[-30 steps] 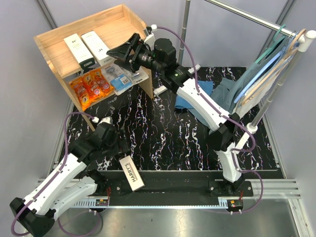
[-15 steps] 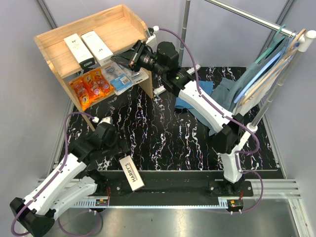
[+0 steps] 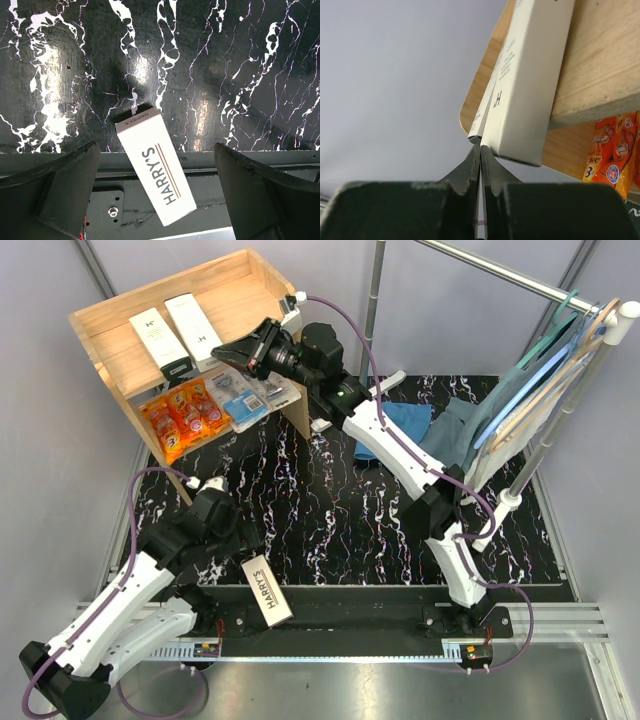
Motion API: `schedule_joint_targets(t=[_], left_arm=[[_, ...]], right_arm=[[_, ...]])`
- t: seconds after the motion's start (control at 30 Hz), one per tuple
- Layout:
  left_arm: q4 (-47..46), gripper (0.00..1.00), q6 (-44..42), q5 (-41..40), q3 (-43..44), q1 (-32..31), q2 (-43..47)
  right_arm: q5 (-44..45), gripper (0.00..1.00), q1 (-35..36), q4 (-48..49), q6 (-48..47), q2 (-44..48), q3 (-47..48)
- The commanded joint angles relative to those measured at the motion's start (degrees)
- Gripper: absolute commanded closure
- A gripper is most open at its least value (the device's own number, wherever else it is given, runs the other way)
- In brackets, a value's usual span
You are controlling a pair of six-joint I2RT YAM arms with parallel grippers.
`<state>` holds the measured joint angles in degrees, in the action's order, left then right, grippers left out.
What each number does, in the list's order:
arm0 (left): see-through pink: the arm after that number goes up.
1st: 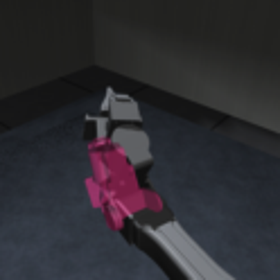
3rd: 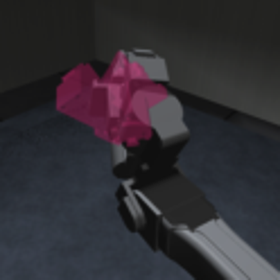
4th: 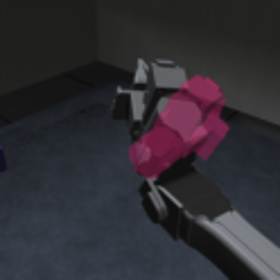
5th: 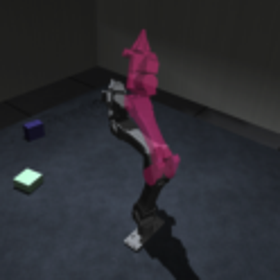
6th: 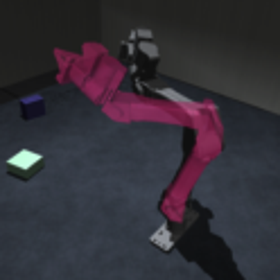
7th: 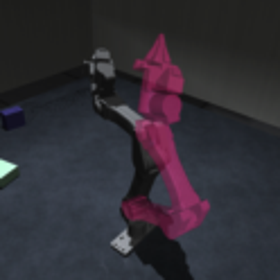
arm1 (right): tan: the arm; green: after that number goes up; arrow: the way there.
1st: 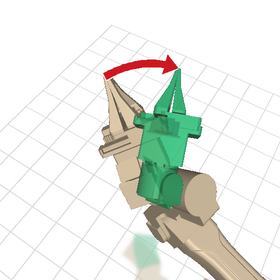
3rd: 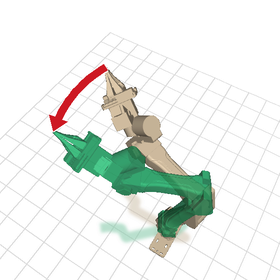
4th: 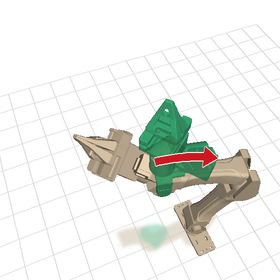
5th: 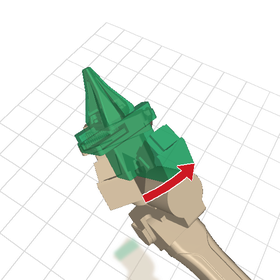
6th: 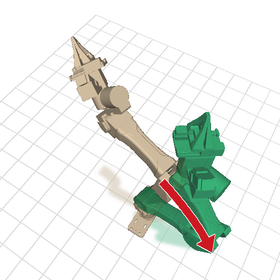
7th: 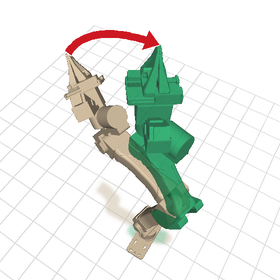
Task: Place and organize the shaving razors onto the shelf
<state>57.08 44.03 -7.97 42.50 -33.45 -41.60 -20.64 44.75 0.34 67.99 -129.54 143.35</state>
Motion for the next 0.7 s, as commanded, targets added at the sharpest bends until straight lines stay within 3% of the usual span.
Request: schedule_joint_targets(t=[0.0,0.23,0.4,0.67], left_arm=[[-1.62,0.01,0.53,0.67,-0.49,-0.3,1.09],[-1.71,0.01,0.53,0.67,-0.49,-0.3,1.18],[-1.8,0.01,0.44,0.5,-0.4,-0.3,1.44],[-1.71,0.01,0.35,0.49,0.3,-0.39,0.91]], right_arm=[[0.16,0.91,0.69,0.1,0.66,-1.59,4.74],[2.27,0.9,0.6,0.1,1.27,-5.02,11.86],[0.7,0.89,0.6,0.19,0.57,-3.72,11.69],[1.74,0.88,0.86,0.01,-7.77,12.0,-6.92]])
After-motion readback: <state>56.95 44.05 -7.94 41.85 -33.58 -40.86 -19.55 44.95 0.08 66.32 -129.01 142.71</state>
